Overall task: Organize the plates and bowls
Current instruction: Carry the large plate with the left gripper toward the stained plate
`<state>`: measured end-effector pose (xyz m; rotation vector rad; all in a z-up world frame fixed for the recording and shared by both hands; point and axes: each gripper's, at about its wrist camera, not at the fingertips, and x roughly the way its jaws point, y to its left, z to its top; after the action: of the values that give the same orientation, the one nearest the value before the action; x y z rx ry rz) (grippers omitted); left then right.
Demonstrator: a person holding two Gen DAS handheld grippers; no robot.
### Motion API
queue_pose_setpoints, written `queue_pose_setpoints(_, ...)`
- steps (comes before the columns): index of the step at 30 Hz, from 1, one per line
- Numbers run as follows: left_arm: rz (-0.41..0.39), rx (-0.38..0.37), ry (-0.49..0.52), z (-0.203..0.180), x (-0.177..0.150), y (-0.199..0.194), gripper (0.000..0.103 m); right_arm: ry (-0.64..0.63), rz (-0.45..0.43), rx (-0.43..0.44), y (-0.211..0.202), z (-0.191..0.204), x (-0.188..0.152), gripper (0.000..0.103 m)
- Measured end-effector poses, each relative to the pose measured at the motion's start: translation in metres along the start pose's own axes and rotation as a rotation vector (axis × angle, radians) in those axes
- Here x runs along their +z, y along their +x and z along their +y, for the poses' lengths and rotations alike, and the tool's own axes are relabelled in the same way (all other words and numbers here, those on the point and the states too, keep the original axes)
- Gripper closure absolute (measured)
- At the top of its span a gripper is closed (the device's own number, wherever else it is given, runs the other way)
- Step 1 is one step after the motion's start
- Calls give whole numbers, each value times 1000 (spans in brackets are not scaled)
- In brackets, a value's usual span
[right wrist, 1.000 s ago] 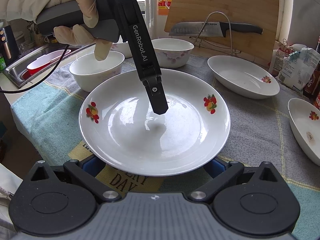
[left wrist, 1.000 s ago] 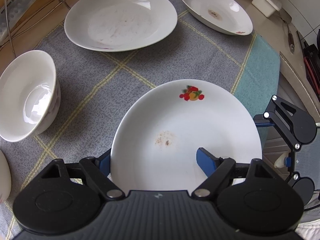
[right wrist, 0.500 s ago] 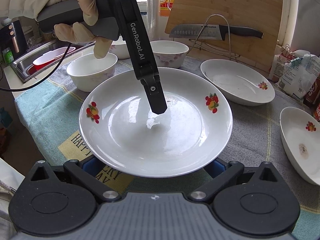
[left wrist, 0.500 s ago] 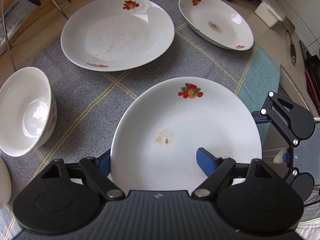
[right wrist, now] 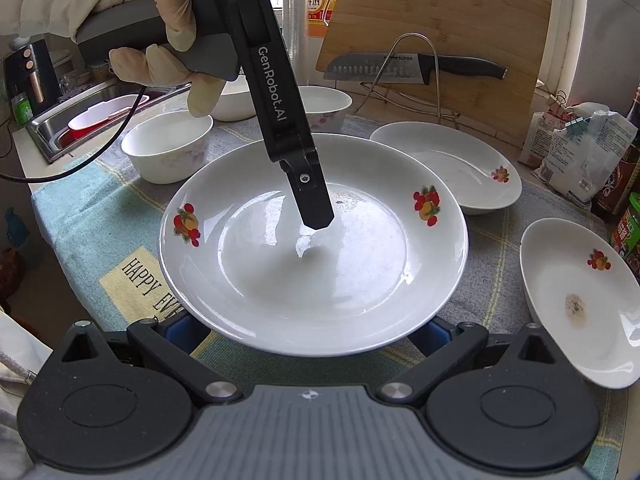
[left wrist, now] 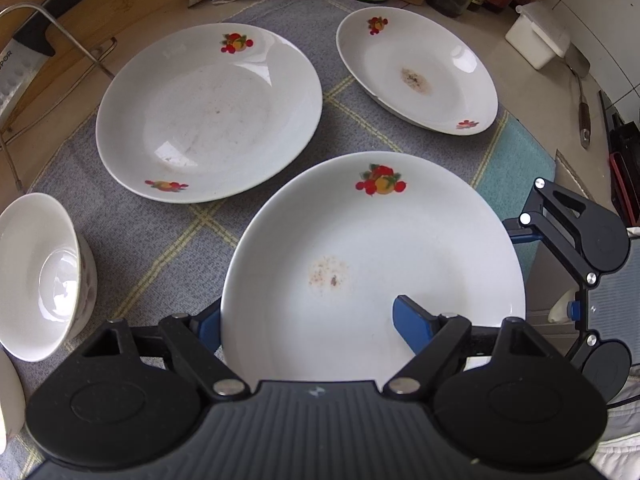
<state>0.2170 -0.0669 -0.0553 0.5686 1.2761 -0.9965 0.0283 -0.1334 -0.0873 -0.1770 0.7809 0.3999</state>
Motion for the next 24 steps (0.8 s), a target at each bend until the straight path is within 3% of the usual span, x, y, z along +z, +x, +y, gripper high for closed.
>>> queue_pose_setpoints(24,-16,-23,155,-59,98,25,19,69,-6,-133,-40,-70,-17,0)
